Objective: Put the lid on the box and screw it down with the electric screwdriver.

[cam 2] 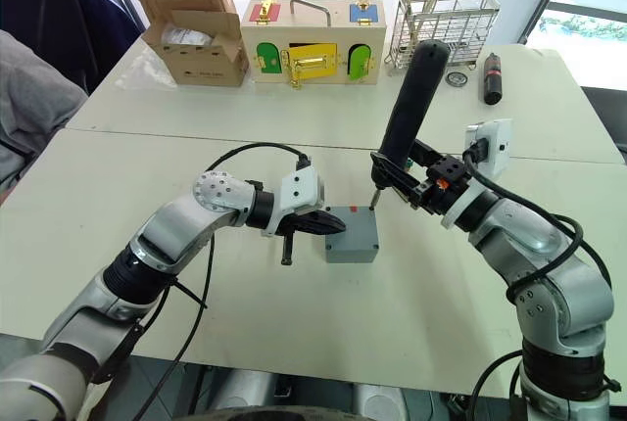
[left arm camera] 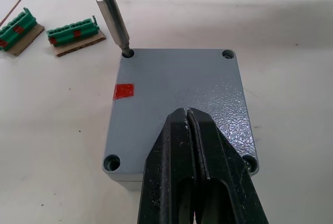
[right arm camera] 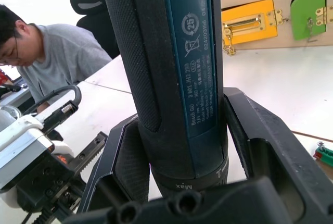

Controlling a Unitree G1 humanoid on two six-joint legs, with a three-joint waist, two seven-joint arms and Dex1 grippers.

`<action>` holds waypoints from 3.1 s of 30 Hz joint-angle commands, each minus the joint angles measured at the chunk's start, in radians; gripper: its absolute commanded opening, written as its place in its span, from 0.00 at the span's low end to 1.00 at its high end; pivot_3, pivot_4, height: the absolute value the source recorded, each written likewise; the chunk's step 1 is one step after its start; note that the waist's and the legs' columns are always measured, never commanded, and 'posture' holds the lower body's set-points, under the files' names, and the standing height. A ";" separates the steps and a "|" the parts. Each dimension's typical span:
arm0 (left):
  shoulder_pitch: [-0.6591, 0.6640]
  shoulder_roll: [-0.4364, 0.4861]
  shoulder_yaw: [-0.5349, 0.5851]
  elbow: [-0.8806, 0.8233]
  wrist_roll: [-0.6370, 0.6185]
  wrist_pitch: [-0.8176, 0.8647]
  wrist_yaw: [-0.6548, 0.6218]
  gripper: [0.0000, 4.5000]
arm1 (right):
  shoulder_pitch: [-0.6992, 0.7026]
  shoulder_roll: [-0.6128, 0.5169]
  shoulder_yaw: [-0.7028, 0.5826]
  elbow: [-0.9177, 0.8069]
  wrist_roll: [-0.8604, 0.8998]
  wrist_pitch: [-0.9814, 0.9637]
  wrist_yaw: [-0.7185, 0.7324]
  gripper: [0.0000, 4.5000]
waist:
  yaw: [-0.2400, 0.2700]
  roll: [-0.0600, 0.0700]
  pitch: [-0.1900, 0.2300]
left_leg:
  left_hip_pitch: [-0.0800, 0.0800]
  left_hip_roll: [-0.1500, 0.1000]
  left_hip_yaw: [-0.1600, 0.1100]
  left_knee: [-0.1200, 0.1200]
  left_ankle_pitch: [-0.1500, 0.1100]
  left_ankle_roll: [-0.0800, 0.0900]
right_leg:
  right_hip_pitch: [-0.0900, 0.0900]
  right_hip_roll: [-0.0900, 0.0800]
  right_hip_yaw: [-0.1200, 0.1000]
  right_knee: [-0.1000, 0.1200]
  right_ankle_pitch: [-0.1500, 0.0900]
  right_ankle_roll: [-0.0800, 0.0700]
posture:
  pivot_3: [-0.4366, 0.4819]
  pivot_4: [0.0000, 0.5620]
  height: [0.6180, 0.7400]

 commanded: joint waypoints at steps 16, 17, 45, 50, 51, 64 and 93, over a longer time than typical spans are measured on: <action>0.040 0.024 -0.062 0.039 0.067 0.047 -0.015 0.00 | 0.090 -0.013 0.200 0.043 -0.143 0.035 -0.038 0.42 | 0.001 -0.018 -0.036 | 0.034 0.005 -0.001 -0.016 -0.008 0.012 | 0.037 0.004 0.001 -0.025 -0.001 0.000 | 0.48 0.27 1.00; 0.041 0.022 -0.061 0.038 0.065 0.052 -0.012 0.00 | 0.086 -0.010 0.198 0.046 -0.140 0.036 -0.040 0.42 | 0.001 -0.018 -0.037 | 0.034 0.005 -0.001 -0.016 -0.008 0.012 | 0.037 0.004 0.001 -0.026 -0.001 0.000 | 0.48 0.27 1.00; 0.060 0.029 -0.043 0.017 0.061 0.030 -0.007 0.00 | -0.148 -0.079 -0.002 0.043 0.029 0.146 -0.046 0.42 | 0.003 -0.011 -0.039 | 0.031 0.006 -0.001 -0.018 -0.008 0.012 | 0.037 -0.001 0.001 -0.035 -0.001 0.000 | 0.48 0.27 1.00; 0.068 0.028 0.102 -0.064 -0.092 0.147 -0.028 0.00 | -0.356 -0.162 -0.125 0.101 0.236 0.244 -0.014 0.42 | 0.003 0.000 -0.020 | 0.025 0.005 -0.001 -0.018 -0.007 0.011 | 0.032 -0.002 0.001 -0.034 0.000 0.000 | 0.48 0.27 1.00; 0.061 0.036 0.130 -0.075 -0.114 0.164 -0.031 0.00 | -0.405 -0.183 -0.153 0.130 0.296 0.271 -0.007 0.42 | 0.002 0.000 -0.018 | 0.023 0.005 -0.001 -0.018 -0.007 0.010 | 0.030 -0.002 0.001 -0.033 0.000 0.000 | 0.48 0.27 1.00; -0.042 -0.060 0.320 -0.129 -0.280 0.220 0.075 0.00 | -0.676 -0.481 -0.110 0.594 0.407 0.534 -0.047 0.42 | 0.007 0.000 -0.008 | 0.011 0.003 0.000 -0.014 -0.004 0.006 | 0.019 -0.004 0.000 -0.031 0.000 0.000 | 0.48 0.27 1.00; 0.149 0.096 0.118 -0.373 -0.183 0.221 0.207 0.00 | -0.988 -0.524 0.824 1.743 -0.785 0.290 0.956 0.42 | 0.010 0.016 0.006 | -0.006 0.002 0.006 -0.009 0.003 -0.004 | -0.006 -0.001 0.002 -0.017 0.002 0.002 | 0.48 0.27 1.00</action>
